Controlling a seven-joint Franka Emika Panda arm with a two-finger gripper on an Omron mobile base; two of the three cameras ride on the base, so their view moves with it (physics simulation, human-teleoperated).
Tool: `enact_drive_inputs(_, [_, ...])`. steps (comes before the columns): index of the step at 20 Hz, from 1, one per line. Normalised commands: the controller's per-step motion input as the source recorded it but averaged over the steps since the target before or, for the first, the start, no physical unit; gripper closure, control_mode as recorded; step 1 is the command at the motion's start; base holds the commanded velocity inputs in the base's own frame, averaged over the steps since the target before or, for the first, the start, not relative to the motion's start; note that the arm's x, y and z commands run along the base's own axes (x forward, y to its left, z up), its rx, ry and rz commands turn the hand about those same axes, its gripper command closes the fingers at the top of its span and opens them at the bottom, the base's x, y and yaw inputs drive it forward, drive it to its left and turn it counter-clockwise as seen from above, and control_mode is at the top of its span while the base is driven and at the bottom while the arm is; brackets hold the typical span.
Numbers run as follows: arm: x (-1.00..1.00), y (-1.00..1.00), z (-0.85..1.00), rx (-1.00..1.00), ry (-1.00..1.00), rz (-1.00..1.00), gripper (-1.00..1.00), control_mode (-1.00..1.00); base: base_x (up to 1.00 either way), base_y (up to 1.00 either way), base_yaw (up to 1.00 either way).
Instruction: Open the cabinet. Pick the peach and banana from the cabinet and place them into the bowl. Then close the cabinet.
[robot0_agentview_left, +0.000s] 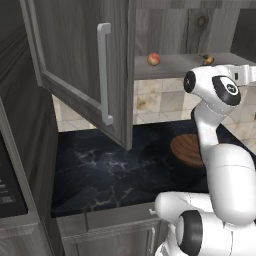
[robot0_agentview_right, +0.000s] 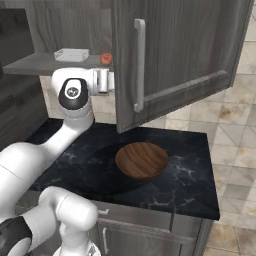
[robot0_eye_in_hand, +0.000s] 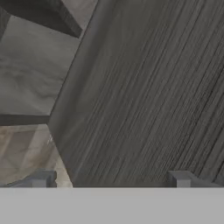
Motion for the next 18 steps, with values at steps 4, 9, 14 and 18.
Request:
enact_drive_inputs(4, [-0.26,-0.88,0.09,0.09,-0.16,-0.14,-1.0,-1.0,0.0,0.0,0.0])
enact_drive_inputs(9, [-0.3,-0.87,0.11,0.12,-0.22,-0.01,-1.0,-1.0,0.0,0.0,0.0])
enact_drive_inputs(14, [-0.49,-0.69,0.1,0.1,-0.28,0.0,-1.0,-1.0,0.0,0.0,0.0])
enact_drive_inputs(18, [-0.52,0.77,0.21,-0.04,-0.2,0.0,-1.0,-1.0,0.0,0.0,0.0])
